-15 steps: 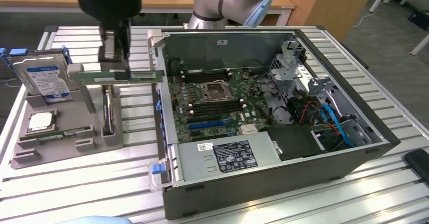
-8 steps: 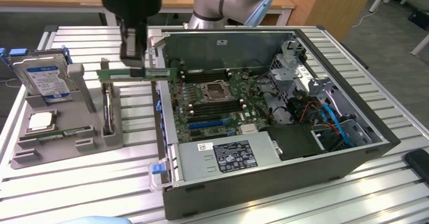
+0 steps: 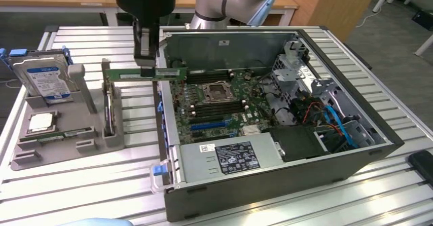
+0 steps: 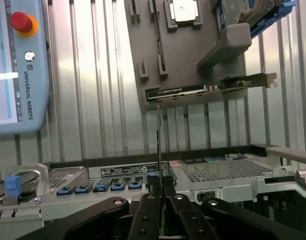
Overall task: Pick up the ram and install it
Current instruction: 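Pick up the ram and move it above insertion slot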
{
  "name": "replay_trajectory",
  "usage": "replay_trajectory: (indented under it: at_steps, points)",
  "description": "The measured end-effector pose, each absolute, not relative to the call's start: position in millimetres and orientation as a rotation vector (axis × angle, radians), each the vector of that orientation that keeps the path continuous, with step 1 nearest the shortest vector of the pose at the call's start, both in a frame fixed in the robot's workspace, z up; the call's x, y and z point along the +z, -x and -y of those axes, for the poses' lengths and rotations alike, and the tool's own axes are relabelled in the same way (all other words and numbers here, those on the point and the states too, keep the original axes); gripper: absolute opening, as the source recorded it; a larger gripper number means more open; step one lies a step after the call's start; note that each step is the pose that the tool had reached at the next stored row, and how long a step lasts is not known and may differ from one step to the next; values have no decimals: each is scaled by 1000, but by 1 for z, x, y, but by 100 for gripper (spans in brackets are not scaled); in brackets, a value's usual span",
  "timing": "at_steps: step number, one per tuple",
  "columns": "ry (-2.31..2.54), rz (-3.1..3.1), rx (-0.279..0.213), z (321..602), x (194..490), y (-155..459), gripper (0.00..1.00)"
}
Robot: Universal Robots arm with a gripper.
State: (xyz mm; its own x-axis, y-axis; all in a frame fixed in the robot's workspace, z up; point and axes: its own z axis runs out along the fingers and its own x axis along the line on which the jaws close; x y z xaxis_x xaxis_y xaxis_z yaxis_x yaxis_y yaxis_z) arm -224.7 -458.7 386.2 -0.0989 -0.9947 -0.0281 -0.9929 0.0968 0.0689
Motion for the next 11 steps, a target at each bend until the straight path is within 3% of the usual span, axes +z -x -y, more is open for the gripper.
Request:
replay_trajectory:
  at_steps: [11]
  points:
    - [-2164,2236,-108,459,386,221,13]
